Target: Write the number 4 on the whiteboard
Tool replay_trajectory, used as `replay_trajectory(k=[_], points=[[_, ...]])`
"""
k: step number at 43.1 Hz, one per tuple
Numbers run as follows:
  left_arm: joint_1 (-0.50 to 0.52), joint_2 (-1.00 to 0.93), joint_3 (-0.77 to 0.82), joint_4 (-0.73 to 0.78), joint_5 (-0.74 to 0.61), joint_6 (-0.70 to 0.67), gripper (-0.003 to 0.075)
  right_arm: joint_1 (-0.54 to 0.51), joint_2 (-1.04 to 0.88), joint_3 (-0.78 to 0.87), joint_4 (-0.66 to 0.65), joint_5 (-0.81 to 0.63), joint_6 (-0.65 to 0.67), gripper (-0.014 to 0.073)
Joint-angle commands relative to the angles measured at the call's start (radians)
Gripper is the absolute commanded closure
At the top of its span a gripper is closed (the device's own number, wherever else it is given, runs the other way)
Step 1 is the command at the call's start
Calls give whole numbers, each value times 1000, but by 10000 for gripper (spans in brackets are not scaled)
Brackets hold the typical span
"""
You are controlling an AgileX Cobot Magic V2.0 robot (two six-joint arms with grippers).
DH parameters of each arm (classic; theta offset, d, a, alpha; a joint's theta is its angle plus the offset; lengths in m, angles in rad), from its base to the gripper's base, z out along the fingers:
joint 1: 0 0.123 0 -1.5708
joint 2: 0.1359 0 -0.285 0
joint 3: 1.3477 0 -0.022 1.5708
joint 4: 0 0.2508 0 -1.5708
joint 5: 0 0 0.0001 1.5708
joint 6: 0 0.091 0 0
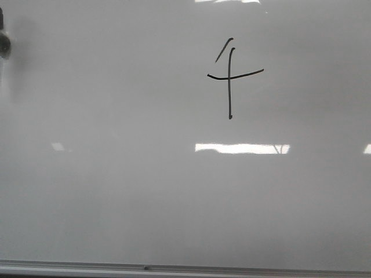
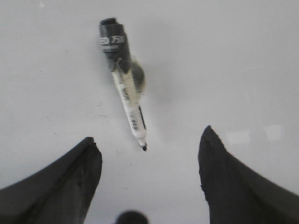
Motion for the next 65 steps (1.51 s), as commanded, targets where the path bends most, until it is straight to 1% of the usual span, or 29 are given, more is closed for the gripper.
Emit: replay_trajectory(k=[1, 3, 6, 13, 18, 23, 24, 26, 28, 35, 36, 38, 39, 41, 43, 50, 65], points=[[-85, -101, -36, -13, 73, 24, 281, -6, -3, -9, 10, -48, 6, 4], [-132, -146, -36, -36, 130, 51, 281, -6, -6, 7, 13, -50, 6, 4], [-188, -203, -36, -70, 176, 68, 281, -6, -21, 43, 14, -65, 6, 4], [-301, -325, -22, -127, 226, 76, 281, -6, -105, 116, 14, -112, 6, 4], [-335, -378, -5, -132, 226, 76, 281, -6, -178, 143, 14, -136, 6, 4], [-336, -385, 2, -132, 226, 76, 282, -6, -219, 145, 14, -150, 6, 6], [-336, -383, 2, -132, 226, 76, 283, -6, -223, 145, 14, -156, 6, 18], [-336, -381, 4, -132, 226, 76, 297, -6, -230, 145, 14, -167, 6, 67], [-336, -381, 4, -133, 224, 76, 336, -6, -233, 145, 14, -179, 6, 148], [-336, -381, 4, -133, 222, 76, 534, -6, -233, 145, 14, -208, 6, 525], [-336, -381, 4, -133, 222, 76, 568, -6, -233, 145, 14, -209, 6, 551], [-336, -381, 4, -133, 222, 76, 617, -6, -233, 145, 14, -210, 6, 642], [-336, -381, 4, -133, 222, 76, 649, -6, -233, 145, 15, -210, 6, 671], [-336, -381, 4, -133, 222, 76, 701, -6, -233, 145, 14, -210, 6, 657], [-336, -381, 4, -133, 222, 76, 741, -6, -233, 145, 14, -210, 6, 662], [-336, -381, 4, -133, 222, 76, 741, -6, -233, 145, 14, -185, 6, 662], [-336, -381, 4, -133, 222, 76, 741, -6, -233, 145, 14, -185, 6, 662]])
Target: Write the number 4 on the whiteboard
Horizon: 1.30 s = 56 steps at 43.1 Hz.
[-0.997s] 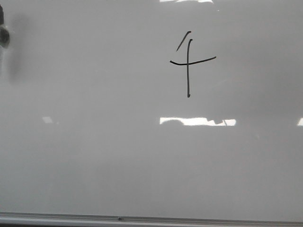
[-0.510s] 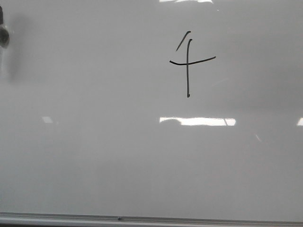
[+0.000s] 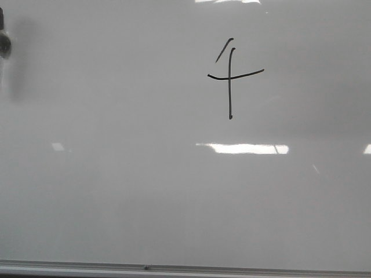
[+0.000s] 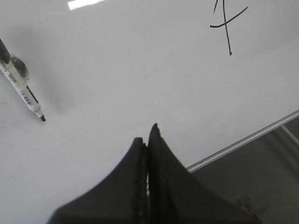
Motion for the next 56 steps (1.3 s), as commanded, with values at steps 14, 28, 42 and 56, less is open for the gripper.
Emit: replay_trajectory(k=[14, 28, 42, 56], points=[[81, -63, 33, 19, -133, 4, 741, -6, 3, -24, 4, -59, 1, 662], [351, -380, 446, -25, -527, 39, 741, -6, 3, -24, 4, -59, 1, 662], [519, -661, 782, -99, -787, 35, 741, -6, 3, -24, 4, -59, 1, 662], [532, -762, 926, -141, -878, 35, 741, -6, 3, -24, 4, -59, 1, 662]])
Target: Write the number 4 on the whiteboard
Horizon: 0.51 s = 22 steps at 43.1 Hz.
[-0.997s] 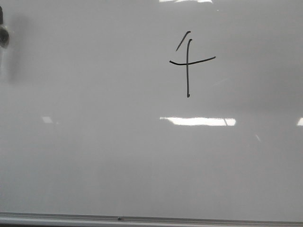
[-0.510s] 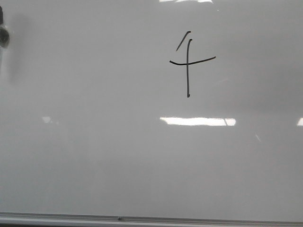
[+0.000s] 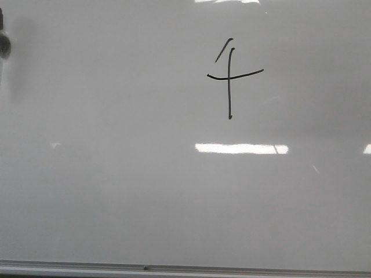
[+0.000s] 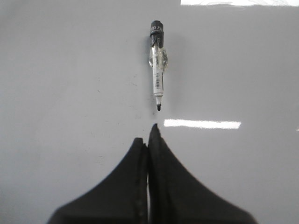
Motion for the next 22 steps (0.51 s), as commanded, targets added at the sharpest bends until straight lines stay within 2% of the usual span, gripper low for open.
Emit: replay_trajectory(k=[1, 22], points=[[-2, -17, 6, -13, -135, -2, 741, -6, 3, -24, 4, -61, 1, 662], [-43, -15, 5, -13, -127, -2, 741, -6, 3, -24, 4, -60, 1, 662]])
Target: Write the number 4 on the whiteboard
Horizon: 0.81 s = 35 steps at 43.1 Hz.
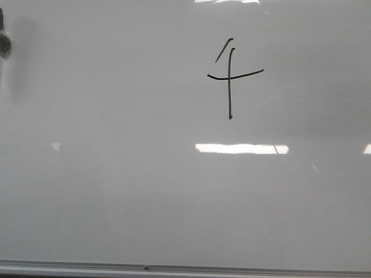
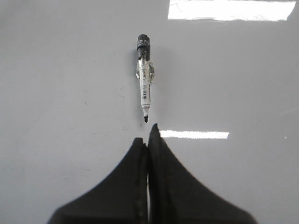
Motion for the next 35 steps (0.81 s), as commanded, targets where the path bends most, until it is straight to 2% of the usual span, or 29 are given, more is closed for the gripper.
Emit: replay_trajectory(k=[1, 7, 13, 35], points=[[-7, -15, 5, -13, -84, -2, 741, -6, 3, -24, 4, -60, 1, 662], [-7, -15, 5, -13, -103, 7, 741, -6, 3, -24, 4, -60, 1, 662], [-1, -15, 5, -67, -107, 111, 741, -6, 3, -24, 4, -60, 1, 662], [-1, -17, 5, -71, -134, 112, 741, -6, 3, -24, 4, -61, 1, 662]])
